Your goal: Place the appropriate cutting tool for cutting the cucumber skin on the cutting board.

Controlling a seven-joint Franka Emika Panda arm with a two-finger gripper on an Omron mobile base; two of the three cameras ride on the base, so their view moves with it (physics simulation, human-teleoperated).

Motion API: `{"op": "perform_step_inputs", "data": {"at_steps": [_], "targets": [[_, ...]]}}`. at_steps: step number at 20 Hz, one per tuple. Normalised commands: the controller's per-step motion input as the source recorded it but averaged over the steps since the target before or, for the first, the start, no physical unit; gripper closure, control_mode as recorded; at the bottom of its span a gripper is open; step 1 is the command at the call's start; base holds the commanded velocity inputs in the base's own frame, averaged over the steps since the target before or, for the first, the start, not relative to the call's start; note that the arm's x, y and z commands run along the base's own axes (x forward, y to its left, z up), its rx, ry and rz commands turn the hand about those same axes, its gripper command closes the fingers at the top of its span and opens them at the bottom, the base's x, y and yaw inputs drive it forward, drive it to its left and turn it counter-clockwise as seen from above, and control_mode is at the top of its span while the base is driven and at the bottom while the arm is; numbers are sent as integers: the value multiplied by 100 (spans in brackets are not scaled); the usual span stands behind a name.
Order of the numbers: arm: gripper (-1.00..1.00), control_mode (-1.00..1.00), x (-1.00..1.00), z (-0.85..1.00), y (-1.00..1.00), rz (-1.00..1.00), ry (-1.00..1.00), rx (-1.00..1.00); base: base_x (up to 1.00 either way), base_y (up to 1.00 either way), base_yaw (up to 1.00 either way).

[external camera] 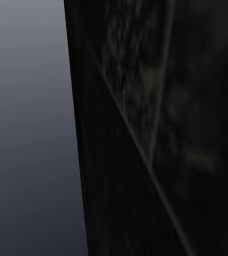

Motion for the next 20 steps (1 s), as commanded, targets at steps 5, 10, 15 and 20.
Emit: {"op": "perform_step_inputs", "data": {"at_steps": [5, 10, 15, 20], "targets": [[-100, -100, -59, 49, 1, 0, 0, 0, 0, 0, 0], [-100, -100, -64, 40, 16, 1, 0, -1, 0, 0, 0], [-100, -100, -62, 27, 36, 2, 0, -5, 0, 0, 0], [-100, -100, -45, 20, 46, 5, 0, -11, 0, 0, 0]]}}
